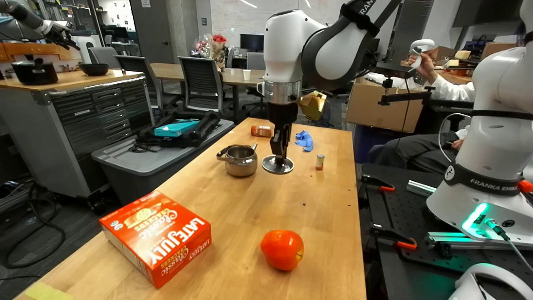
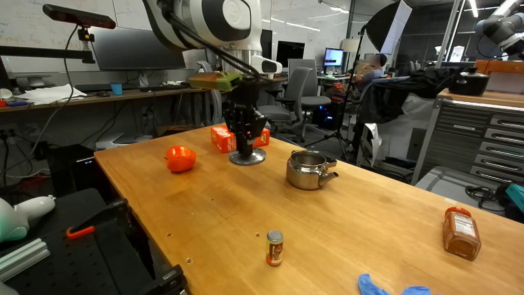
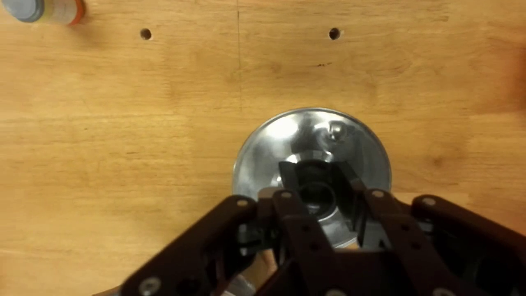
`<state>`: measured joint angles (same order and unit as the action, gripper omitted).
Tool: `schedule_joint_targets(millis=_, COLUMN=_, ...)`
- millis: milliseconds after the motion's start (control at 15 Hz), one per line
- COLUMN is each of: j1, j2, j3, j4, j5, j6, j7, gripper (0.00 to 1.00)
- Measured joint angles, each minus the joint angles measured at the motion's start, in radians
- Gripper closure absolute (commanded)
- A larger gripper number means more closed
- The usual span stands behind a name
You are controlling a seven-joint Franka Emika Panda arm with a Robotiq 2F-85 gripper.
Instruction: Pick up the lid on the table and put it on the kettle
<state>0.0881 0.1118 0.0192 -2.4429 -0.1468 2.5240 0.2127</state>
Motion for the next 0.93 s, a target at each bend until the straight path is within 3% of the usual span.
schedule_joint_targets(millis=933, j1=-0.047, j2=0.023, j3=-0.027, j4=0.189, j5=0.016, j6=-0.126, j7=0.011, gripper=0.90)
